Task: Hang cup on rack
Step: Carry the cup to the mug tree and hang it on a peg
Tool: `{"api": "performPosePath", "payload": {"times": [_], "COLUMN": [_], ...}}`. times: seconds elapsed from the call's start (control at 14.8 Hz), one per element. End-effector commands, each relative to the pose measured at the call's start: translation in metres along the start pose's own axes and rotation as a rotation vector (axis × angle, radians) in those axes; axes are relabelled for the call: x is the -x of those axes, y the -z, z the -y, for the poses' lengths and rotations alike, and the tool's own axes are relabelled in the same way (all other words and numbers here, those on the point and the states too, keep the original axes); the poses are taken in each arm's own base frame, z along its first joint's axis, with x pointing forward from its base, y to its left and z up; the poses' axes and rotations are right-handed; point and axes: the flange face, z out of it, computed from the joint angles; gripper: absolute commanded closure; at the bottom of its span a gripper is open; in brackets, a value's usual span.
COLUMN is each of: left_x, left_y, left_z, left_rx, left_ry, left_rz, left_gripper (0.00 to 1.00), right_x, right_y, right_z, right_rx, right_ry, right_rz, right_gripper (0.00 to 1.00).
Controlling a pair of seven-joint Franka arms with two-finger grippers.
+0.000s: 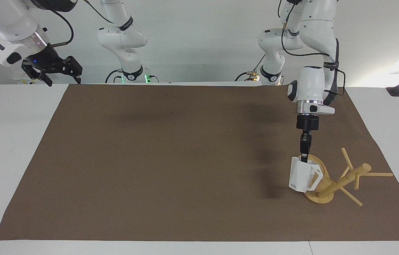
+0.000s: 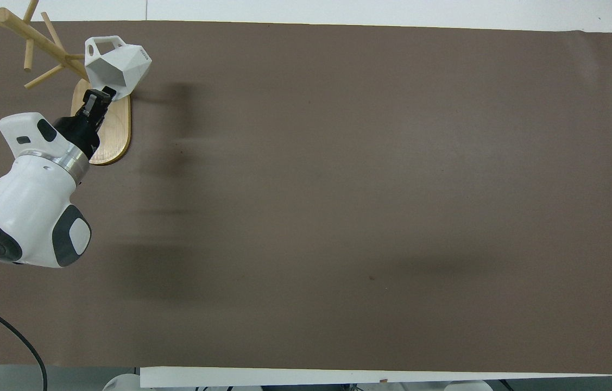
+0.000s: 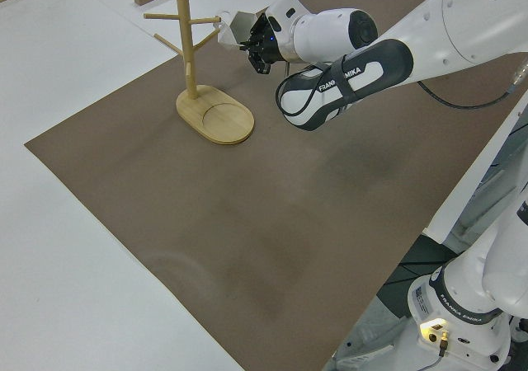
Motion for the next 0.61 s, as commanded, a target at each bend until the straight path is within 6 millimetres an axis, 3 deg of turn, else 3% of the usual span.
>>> {"api": "performPosePath", "payload": {"times": [0.0,0.47,0.54], "left_x": [-0.006,-0.022,-0.028], "left_y": [-0.005,-0.016,-0.018], "left_z": [0.003,0.034,0.039], "left_rx": [0.007,-0.064,-0.099], "left_ry": [-0.006,0.024,0.034], "left_rz": [-0.005,-0.011,-0.008], "left_gripper": [1.00,1.00,0.84], "right_x": [0.010,-0.004,-0.006], "right_y": [0.006,-0.012,-0.012], "right_z": [-0.004,-0.007,-0.007], "right_rx": [0.011,0.005,0.000], "right_ry": [-0.093,-0.101,-0.102], "right_rz": [0.018,0.070,0.066], "right_gripper": [0.00,0.00,0.00]}}
